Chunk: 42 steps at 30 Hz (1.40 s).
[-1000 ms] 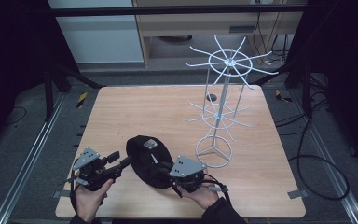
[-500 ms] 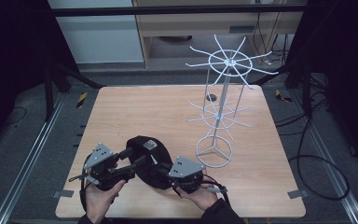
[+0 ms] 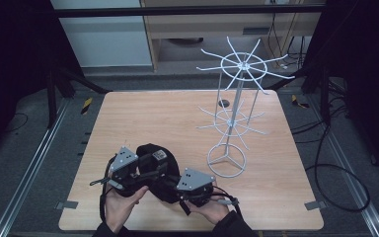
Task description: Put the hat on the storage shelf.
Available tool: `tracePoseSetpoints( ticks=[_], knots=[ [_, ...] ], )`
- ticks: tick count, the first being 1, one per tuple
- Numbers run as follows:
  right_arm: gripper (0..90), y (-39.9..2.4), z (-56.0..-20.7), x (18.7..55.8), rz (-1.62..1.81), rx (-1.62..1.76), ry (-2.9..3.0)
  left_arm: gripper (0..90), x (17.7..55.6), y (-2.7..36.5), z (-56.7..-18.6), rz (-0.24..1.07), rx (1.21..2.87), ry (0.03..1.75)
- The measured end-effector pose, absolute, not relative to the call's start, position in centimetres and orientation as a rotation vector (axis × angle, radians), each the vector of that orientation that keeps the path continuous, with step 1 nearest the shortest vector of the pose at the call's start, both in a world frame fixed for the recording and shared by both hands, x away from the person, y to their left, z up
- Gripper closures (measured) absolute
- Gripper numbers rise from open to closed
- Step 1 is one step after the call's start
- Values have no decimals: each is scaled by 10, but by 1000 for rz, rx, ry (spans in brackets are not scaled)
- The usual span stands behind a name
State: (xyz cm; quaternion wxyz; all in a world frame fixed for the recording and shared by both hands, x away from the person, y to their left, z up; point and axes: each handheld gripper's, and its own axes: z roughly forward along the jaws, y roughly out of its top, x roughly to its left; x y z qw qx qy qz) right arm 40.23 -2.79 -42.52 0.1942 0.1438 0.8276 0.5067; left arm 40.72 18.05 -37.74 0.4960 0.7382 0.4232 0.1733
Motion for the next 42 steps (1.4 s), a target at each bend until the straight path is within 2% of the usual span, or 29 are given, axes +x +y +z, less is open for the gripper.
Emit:
tracePoseSetpoints(
  ticks=[6, 8, 11, 14, 17, 20, 26, 32, 42],
  knots=[
    [818, -28, -425, 400, 1434, 377, 2320, 328, 409, 179, -384, 397, 1799, 1050],
    [816, -27, -426, 399, 1437, 368, 2324, 359, 410, 182, -384, 386, 1793, 1049],
    [806, -26, -427, 399, 1433, 362, 2331, 470, 411, 183, -385, 346, 1791, 1033],
    [777, -25, -427, 399, 1432, 370, 2328, 646, 411, 184, -386, 302, 1756, 1022],
    [725, -26, -426, 399, 1454, 376, 2331, 753, 411, 186, -387, 309, 1744, 1018],
    [665, -29, -422, 397, 1492, 383, 2344, 799, 410, 189, -386, 332, 1740, 1015],
    [579, -48, -404, 395, 1596, 448, 2284, 806, 406, 199, -381, 341, 1709, 1002],
    [552, -62, -402, 405, 1574, 602, 2223, 806, 397, 214, -376, 363, 1695, 988],
    [533, -39, -418, 412, 1659, 678, 2315, 805, 386, 238, -378, 392, 1672, 1005]
  ],
)
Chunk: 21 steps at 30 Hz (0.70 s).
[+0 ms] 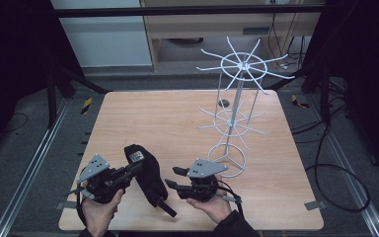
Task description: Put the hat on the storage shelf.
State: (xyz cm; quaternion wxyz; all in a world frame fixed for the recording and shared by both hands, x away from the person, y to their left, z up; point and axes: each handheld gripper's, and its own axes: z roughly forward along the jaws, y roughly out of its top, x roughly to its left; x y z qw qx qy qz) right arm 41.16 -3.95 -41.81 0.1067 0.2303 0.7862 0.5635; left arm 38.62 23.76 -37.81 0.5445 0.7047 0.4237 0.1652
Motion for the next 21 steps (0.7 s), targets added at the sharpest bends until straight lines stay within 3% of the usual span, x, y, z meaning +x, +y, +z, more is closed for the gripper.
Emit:
tracePoseSetpoints(
  ticks=[5, 12, 21],
  knots=[
    [559, -20, -423, 412, 1674, 663, 2349, 805, 387, 237, -377, 388, 1669, 1001],
    [876, -13, -428, 421, 1665, 702, 2396, 806, 391, 230, -375, 380, 1674, 972],
    [892, -25, -406, 419, 1525, 579, 2210, 801, 390, 230, -377, 370, 1639, 901]
  ],
)
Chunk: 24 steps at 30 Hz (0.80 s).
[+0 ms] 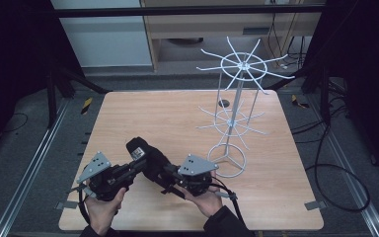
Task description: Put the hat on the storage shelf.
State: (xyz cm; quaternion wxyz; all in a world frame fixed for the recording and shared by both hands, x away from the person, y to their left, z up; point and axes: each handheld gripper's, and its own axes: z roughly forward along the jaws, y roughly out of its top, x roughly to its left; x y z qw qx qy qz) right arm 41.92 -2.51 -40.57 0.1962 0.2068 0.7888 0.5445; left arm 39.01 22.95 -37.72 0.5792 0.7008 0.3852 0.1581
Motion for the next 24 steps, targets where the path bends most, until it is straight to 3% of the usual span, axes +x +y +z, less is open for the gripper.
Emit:
tracePoseSetpoints(
  ticks=[7, 8, 12, 14, 24],
  knots=[
    [880, -19, -420, 420, 1464, 531, 2320, 768, 383, 243, -400, 364, 1719, 952],
    [881, -17, -422, 419, 1468, 526, 2325, 741, 380, 246, -402, 386, 1740, 965],
    [884, -9, -425, 417, 1437, 512, 2350, 495, 370, 260, -401, 472, 1727, 1004],
    [885, -7, -427, 417, 1426, 516, 2364, 445, 368, 268, -399, 485, 1691, 1013],
    [885, 8, -455, 414, 1306, 494, 2460, 400, 391, 266, -403, 589, 1713, 1058]
  ],
)
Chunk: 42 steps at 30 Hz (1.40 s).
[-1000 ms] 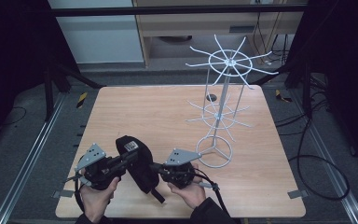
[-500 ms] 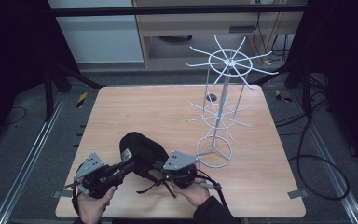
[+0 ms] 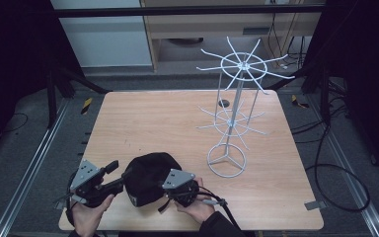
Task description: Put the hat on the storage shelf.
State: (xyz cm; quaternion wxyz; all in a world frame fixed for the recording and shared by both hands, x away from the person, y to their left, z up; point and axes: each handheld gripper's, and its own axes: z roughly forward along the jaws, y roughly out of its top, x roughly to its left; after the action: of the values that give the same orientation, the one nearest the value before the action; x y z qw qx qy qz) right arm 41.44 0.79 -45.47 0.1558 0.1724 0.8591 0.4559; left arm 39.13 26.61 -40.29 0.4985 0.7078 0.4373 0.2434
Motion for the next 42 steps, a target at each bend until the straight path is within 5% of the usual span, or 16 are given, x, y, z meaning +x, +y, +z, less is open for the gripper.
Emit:
tracePoseSetpoints(
  ticks=[11, 23, 42],
  knots=[
    [691, 2, -463, 413, 1324, 545, 2498, 396, 416, 270, -417, 581, 1777, 1072],
    [523, -80, -448, 410, 1409, 788, 2294, 402, 433, 243, -425, 521, 1920, 1013],
    [426, -201, -463, 410, 1255, 1115, 2046, 399, 452, 200, -451, 442, 2100, 1052]
  ],
)
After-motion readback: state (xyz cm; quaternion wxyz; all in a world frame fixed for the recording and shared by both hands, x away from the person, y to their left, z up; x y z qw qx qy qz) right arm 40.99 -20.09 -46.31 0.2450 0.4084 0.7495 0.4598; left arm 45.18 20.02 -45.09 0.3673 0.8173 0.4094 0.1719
